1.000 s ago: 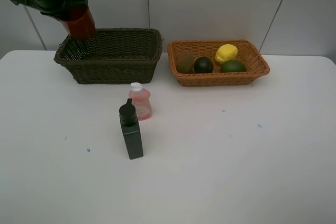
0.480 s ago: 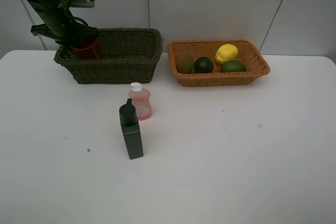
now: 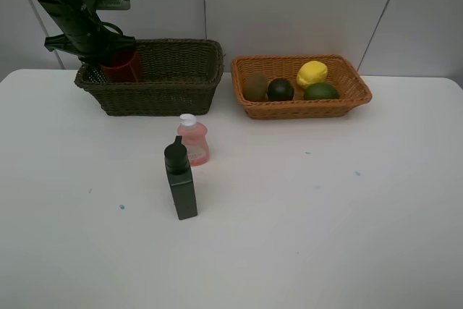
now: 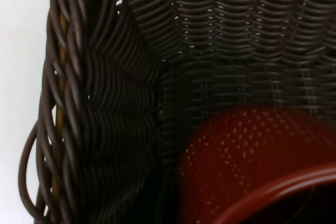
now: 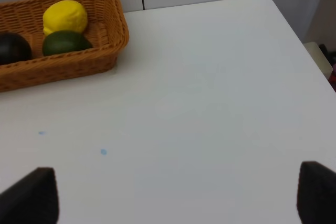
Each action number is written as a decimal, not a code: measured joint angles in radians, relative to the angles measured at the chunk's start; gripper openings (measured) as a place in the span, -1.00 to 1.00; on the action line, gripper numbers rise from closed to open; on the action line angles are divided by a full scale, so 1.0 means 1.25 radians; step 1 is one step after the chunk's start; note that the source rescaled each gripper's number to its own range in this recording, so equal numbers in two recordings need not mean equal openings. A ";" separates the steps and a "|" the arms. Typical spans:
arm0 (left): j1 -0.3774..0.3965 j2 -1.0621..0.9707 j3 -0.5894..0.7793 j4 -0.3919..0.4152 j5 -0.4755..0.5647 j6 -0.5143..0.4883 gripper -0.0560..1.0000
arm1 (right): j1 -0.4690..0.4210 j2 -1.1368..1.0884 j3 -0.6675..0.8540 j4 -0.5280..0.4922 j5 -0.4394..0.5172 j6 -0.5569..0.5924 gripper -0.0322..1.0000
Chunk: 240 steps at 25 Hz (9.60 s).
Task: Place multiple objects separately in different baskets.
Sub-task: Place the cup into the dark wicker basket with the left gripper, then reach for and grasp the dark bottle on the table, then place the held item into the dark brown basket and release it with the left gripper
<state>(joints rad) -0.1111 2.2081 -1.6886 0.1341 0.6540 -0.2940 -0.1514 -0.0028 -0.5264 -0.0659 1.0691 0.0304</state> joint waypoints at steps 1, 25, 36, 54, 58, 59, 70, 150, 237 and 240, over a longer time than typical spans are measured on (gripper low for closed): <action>0.000 0.000 0.000 0.000 0.000 0.000 -0.89 | 0.000 0.000 0.000 0.000 0.000 0.000 0.99; -0.004 0.001 -0.005 -0.018 0.002 0.000 0.96 | 0.000 0.000 0.000 0.000 0.000 0.000 0.99; -0.003 -0.056 -0.005 -0.013 0.079 0.000 0.99 | 0.000 0.000 0.000 0.000 0.000 0.000 0.99; -0.090 -0.339 -0.005 -0.003 0.206 0.057 1.00 | 0.000 0.000 0.000 0.000 0.000 0.000 0.99; -0.156 -0.341 -0.005 -0.004 0.236 0.087 1.00 | 0.000 0.000 0.000 0.000 0.000 0.000 0.99; -0.173 -0.341 -0.005 -0.004 0.242 0.095 1.00 | 0.000 0.000 0.000 0.000 0.000 0.000 0.99; -0.329 -0.341 -0.005 -0.073 0.439 -0.044 1.00 | 0.000 0.000 0.000 0.000 0.000 0.000 0.99; -0.475 -0.286 0.514 -0.191 0.021 -0.509 -0.08 | 0.000 0.000 0.000 0.000 0.000 0.000 0.99; -0.170 0.124 -0.350 0.047 0.342 -0.179 -0.03 | 0.000 0.000 0.000 0.000 0.000 0.000 0.99; -0.170 0.124 -0.350 0.047 0.341 -0.176 -0.03 | 0.000 0.000 0.000 0.000 0.000 0.000 0.99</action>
<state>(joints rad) -0.3232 2.3633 -2.1256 0.1925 1.0797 -0.5140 -0.1514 -0.0028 -0.5264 -0.0659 1.0691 0.0304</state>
